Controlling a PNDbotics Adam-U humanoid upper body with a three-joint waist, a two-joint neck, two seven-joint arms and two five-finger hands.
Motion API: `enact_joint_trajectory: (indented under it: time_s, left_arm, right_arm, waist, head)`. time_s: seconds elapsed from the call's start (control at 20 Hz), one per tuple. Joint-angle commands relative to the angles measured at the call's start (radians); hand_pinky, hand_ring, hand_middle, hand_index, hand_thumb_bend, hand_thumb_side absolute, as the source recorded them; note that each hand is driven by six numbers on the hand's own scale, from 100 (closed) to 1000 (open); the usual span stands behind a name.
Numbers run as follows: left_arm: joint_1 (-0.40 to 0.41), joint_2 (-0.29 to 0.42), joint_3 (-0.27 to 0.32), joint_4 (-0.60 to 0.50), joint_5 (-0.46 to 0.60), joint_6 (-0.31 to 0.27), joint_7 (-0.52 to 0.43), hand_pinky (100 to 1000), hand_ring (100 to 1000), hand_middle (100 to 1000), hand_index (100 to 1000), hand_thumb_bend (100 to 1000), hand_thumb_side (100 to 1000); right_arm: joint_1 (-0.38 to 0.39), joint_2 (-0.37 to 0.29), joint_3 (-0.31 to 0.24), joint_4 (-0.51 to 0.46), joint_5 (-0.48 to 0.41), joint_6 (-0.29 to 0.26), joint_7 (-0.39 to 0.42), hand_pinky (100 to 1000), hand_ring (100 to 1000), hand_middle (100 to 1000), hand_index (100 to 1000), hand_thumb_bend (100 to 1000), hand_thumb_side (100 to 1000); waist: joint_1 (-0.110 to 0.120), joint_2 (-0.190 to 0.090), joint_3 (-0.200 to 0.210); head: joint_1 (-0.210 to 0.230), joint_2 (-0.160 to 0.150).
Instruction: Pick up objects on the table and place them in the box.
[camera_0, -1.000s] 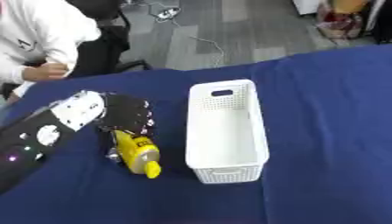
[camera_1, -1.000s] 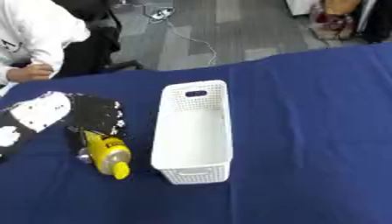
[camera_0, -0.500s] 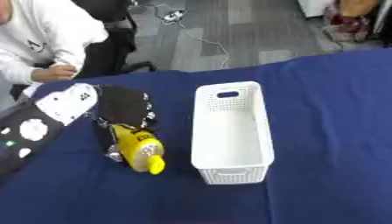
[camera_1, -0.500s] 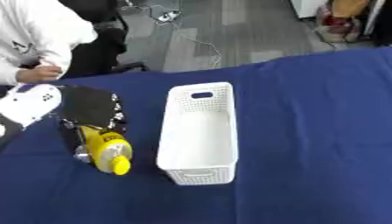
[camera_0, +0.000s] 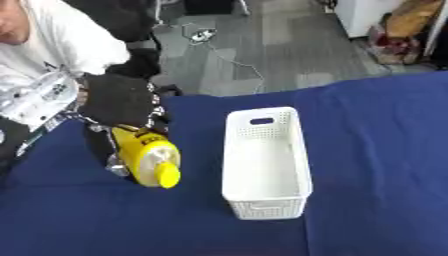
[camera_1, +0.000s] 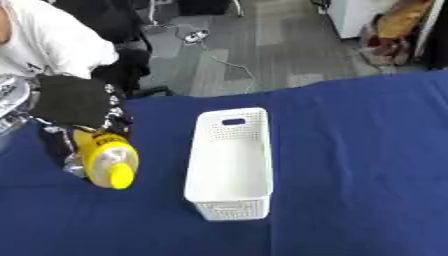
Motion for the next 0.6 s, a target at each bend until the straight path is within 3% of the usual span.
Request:
enact_joint_trajectory:
  time_s: [0.05,0.6]
  left_arm:
    - [-0.031,0.035,0.04,-0.036,0.047,0.005,-0.032,401,187,127,295,388,746]
    - [-0.17,-0.065,0.011,-0.005,0.04,0.0,-0.06,437,193,131,294,392,737]
  right_arm:
    - [-0.002,-0.027,-0.008,-0.016,0.005,0.0,-0.003,316,410,490,572,107,885]
    - [-0.004,-0.022,-0.003,-0.016,0.002,0.004,0.001,316,410,490,572,108,886]
  waist:
    - [-0.003,-0.028,0.006]
    - [-0.008,-0.029,-0.006]
  head:
    - [-0.017,-0.009]
    - [-0.013,0.001]
